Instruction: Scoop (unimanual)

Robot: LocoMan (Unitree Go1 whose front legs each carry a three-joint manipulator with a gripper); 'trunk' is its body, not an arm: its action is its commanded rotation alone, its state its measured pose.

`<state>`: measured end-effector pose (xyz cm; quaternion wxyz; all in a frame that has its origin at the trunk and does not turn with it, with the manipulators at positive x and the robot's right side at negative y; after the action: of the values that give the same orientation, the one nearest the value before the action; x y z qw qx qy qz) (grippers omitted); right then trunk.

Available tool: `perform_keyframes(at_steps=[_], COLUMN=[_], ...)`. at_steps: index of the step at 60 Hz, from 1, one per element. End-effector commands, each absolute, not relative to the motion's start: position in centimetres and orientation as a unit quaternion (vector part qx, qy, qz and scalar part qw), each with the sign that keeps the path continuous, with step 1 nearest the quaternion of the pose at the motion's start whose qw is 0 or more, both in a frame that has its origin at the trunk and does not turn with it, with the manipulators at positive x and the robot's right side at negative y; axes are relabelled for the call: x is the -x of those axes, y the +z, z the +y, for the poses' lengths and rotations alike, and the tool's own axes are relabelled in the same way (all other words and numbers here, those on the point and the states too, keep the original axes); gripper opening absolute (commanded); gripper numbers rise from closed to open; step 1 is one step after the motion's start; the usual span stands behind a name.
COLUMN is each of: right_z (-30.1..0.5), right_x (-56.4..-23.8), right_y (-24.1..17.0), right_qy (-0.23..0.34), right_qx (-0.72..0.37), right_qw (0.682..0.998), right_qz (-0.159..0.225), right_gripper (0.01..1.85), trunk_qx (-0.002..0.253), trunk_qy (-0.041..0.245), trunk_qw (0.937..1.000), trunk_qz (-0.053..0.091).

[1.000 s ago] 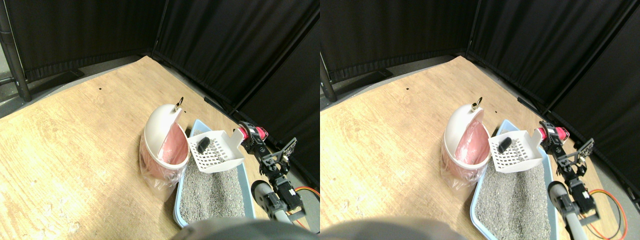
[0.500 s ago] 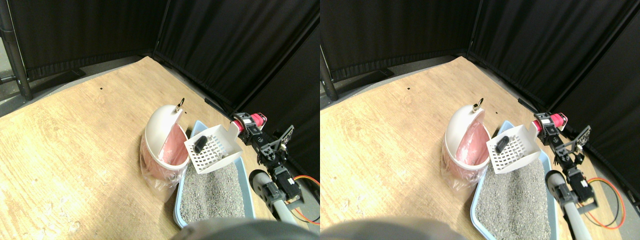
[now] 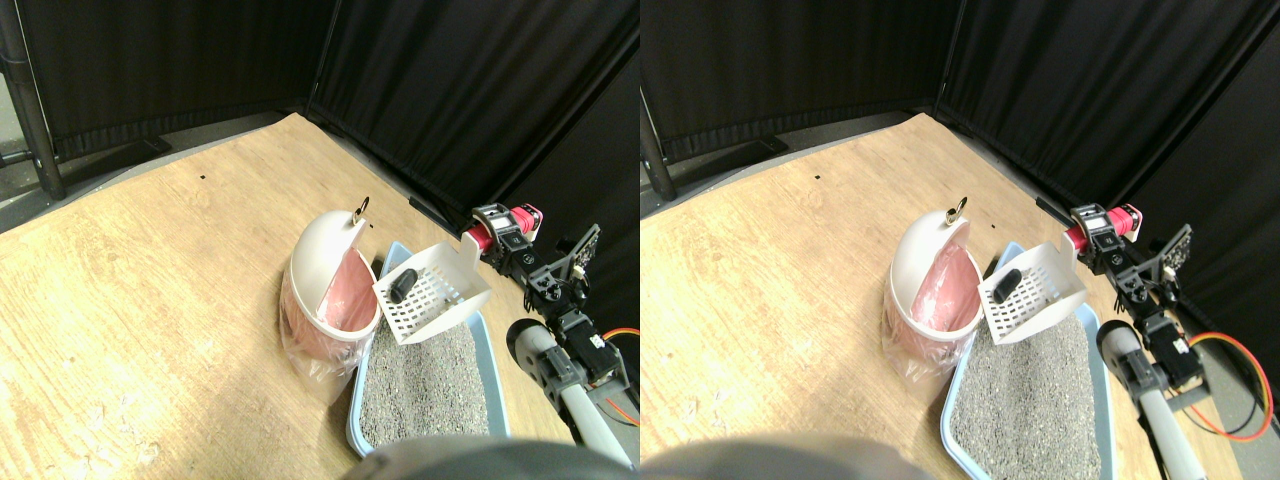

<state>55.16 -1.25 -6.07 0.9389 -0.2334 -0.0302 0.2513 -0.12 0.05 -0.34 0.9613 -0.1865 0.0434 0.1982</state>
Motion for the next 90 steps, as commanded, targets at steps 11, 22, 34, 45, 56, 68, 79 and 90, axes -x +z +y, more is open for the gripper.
perform_keyframes(at_steps=[11,22,34,45,56,68,79,90], right_z=[-0.2,0.0,0.1,0.3,0.5,0.9,1.3,1.5], right_x=[-54.8,-54.7,-54.6,-54.1,-53.5,-52.9,-52.5,-52.4], right_y=[-4.7,-4.8,-4.5,-4.2,-3.7,-3.2,-2.7,-2.7], right_qy=[0.254,0.267,0.268,0.264,0.272,0.283,0.284,0.279], right_qx=[0.229,0.236,0.284,0.315,0.350,0.349,0.369,0.363], right_qw=[0.938,0.932,0.917,0.907,0.888,0.882,0.871,0.876], right_qz=[-0.058,-0.069,-0.082,-0.095,-0.121,-0.140,-0.157,-0.149], right_gripper=[0.26,0.30,0.28,0.06,0.06,0.06,0.06,0.06], trunk_qx=[0.186,0.188,0.188,0.188,0.188,0.189,0.189,0.189], trunk_qy=[0.212,0.213,0.211,0.210,0.208,0.210,0.211,0.211], trunk_qw=[0.9589,0.9584,0.9589,0.9590,0.9596,0.9590,0.9588,0.9589], trunk_qz=[0.032,0.030,0.028,0.024,0.024,0.021,0.019,0.019])
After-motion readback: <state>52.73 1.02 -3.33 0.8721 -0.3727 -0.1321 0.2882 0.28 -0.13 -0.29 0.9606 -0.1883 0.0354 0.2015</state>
